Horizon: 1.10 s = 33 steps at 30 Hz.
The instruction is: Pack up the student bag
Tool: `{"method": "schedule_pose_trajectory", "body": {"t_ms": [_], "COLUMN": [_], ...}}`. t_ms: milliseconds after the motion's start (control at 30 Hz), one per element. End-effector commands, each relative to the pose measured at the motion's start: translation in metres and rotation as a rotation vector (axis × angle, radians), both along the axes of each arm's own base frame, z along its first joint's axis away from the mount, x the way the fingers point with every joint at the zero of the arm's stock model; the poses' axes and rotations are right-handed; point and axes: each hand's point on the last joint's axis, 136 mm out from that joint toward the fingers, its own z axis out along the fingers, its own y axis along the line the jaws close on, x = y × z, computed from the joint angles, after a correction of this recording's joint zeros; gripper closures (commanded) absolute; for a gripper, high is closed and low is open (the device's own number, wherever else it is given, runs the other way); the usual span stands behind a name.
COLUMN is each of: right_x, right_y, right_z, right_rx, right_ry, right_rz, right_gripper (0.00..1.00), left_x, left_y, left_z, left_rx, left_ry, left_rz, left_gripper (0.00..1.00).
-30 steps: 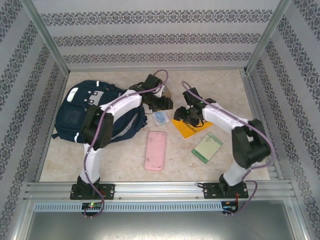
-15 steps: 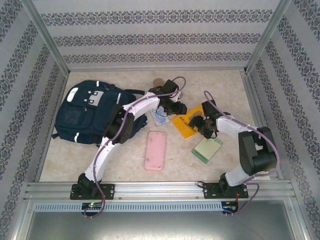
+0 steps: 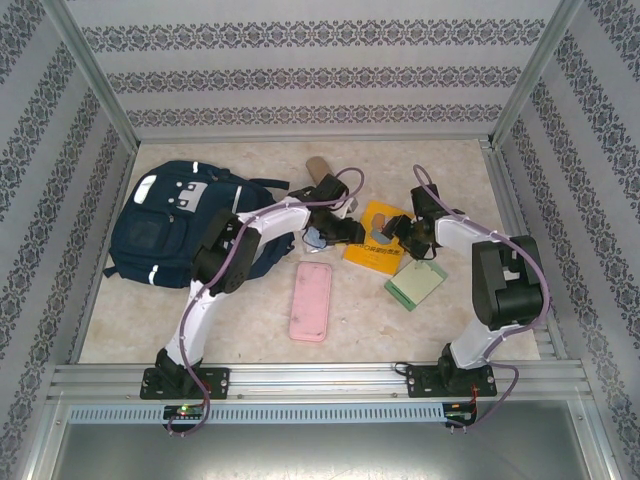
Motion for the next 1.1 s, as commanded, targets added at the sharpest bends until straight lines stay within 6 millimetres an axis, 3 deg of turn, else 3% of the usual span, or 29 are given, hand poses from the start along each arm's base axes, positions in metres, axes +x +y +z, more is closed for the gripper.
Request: {"method": "schedule_pose_trajectory", "body": {"t_ms": [0,167,367,567,700,833,933,1067], "right_x": [0.008,-0.002,-0.008,-0.006,-0.005,-0.002,0.000,0.002], "right_y": [0.005,0.004,0.000,0.010,0.024,0.035,0.038,0.036], "right_z": [0.004,-0.016,-0.016,-0.016,-0.019,-0.016,-0.012,-0.006], "right_rx": [0.006,-0.014,-0.061,-0.044,0.000,0.037,0.054,0.071], "right_ry": [-0.024,0.040,0.061,0.055,0.052,0.028,0.015,-0.005], "right_rz": [0.053,0.077,0.088,0.119,0.143,0.164,0.165,0.157], "right_gripper": [0.34,0.37,0.39,0.40,0.42,0.43,0.43,0.43], "left_x": [-0.030,-0.005,0.013,0.000,-0.011,-0.021,-0.022,-0.016], "left_y": [-0.009,0.005,0.011,0.004,-0.015,-0.044,-0.059,-0.065], "left_z": [0.005,0.003,-0.019,-0.038,-0.036,-0.007,0.035,0.093], "left_rx": [-0.002,0.099,0.200,0.220,0.145,-0.074,-0.243,-0.457], "left_ry": [0.064,0.018,0.022,0.080,0.130,0.181,0.171,0.137], "left_rz": [-0.009,0.046,0.076,0.049,0.015,-0.027,-0.038,-0.028], "left_gripper": [0.51,0.49,0.48,0.48,0.50,0.59,0.61,0.62]}}
